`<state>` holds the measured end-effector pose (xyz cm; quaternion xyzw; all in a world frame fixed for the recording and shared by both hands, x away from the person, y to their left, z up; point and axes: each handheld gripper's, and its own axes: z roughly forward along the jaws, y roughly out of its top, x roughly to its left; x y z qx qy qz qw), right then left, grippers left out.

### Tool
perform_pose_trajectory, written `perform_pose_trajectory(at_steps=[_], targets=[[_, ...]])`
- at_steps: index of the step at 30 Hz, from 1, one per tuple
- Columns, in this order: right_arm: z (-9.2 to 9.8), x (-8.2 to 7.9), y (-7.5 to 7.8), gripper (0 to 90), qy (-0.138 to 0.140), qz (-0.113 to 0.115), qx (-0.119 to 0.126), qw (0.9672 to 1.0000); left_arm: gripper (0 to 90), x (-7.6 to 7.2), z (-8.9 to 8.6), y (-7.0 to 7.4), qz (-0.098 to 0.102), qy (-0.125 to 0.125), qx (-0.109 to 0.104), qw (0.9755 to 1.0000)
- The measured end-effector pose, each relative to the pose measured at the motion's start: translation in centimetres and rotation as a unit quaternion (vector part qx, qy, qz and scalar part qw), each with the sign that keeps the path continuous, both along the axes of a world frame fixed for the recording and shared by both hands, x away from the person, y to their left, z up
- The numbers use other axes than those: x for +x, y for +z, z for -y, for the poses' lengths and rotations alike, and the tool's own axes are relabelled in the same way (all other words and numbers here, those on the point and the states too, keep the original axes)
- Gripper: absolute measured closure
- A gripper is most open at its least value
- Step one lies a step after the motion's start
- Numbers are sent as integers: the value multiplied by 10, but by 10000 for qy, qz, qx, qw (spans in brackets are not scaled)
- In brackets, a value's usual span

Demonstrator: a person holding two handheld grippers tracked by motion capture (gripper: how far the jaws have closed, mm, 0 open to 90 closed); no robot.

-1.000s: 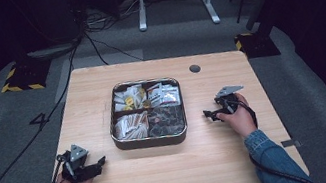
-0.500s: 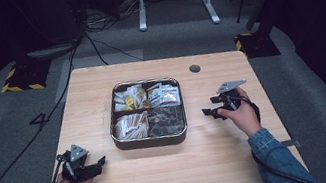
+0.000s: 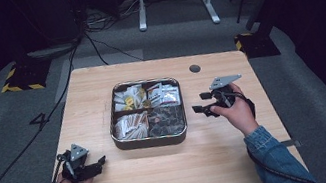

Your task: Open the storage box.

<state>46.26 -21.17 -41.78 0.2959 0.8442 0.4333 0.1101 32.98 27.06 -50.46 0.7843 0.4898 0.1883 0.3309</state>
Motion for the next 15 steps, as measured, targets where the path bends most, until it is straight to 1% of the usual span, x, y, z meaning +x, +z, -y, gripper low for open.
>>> perform_pose_trajectory(at_steps=[2, 4, 5, 6, 7, 8, 10, 11, 12, 14, 15], targets=[[-9, 2, 7, 327, 73, -13, -35, 10000, 263, 1, 0, 0, -7, 15, -6, 10000], [-17, 3, 12, 331, 164, 38, -79, 9998, 263, 2, 1, 0, 16, 17, 7, 10000], [-27, 4, 18, 333, 296, 75, -84, 9995, 263, 3, 1, 0, 14, 35, -5, 10000], [-31, 5, 21, 335, 368, 72, -70, 9993, 263, 3, 1, 0, 11, 29, -1, 10000], [-36, 6, 23, 336, 429, 67, -71, 9990, 264, 3, 2, 0, 7, 44, -4, 10000], [-36, 6, 23, 336, 429, 67, -71, 9990, 264, 3, 2, 0, 7, 44, -4, 10000], [-46, 8, 25, 336, 522, 41, -57, 9986, 264, 5, 2, 0, 19, 82, 0, 10000], [-55, 10, 28, 344, 568, -16, 19, 9984, 264, 5, 2, 0, 16, 103, -3, 9999], [-59, 11, 29, 351, 618, -16, 24, 9981, 264, 5, 3, 0, 17, 108, -4, 9999], [-68, 13, 31, 356, 709, 4, -25, 9975, 264, 5, 3, 0, 18, 126, -2, 9999], [-68, 13, 31, 356, 709, 4, -25, 9975, 263, 5, 3, 0, 18, 126, -2, 9999]])
